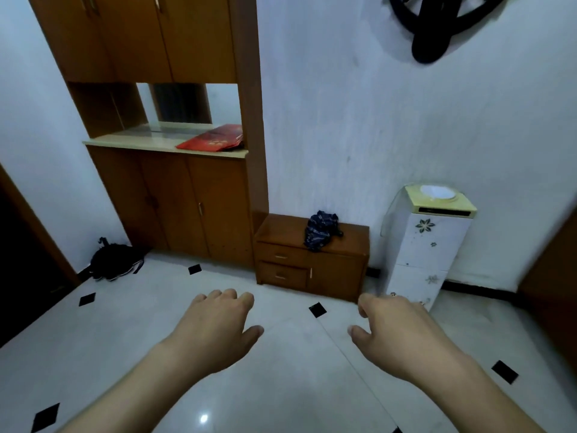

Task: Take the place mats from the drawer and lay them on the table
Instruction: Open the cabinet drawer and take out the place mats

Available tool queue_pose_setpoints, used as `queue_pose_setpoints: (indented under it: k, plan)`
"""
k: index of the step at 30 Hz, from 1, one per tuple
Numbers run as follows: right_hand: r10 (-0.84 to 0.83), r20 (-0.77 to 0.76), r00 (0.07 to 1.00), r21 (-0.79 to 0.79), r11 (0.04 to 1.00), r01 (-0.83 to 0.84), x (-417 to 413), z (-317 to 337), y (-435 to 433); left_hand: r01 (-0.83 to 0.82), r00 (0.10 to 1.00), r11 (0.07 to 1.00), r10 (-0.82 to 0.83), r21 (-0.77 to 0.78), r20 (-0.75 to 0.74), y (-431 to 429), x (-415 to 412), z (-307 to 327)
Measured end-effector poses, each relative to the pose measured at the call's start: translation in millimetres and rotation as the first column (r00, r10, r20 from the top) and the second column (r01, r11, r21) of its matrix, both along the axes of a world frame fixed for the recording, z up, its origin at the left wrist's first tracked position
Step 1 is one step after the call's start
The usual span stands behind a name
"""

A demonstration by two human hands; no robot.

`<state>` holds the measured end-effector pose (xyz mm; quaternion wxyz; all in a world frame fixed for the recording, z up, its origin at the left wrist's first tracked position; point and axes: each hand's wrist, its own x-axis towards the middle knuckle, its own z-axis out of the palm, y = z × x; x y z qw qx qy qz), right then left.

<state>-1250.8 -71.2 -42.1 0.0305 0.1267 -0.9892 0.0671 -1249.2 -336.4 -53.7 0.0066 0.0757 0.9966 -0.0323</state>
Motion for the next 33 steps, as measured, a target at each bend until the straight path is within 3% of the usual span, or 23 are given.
queue_pose_setpoints:
  k: [19,33]
  plan:
    - [0.188,0.134,0.973,-0.055,0.982,-0.182,-479.7,-72.0,-92.6,-0.132,0.984,0.991,0.131,0.002,0.121,-77.4,-419.0,-66.3]
    - [-0.054,0.207,0.977,-0.024,0.998,0.061,-699.9,-150.9,-196.4,0.130,0.973,0.990,-0.118,-0.047,0.197,-196.4,-720.1,-148.1]
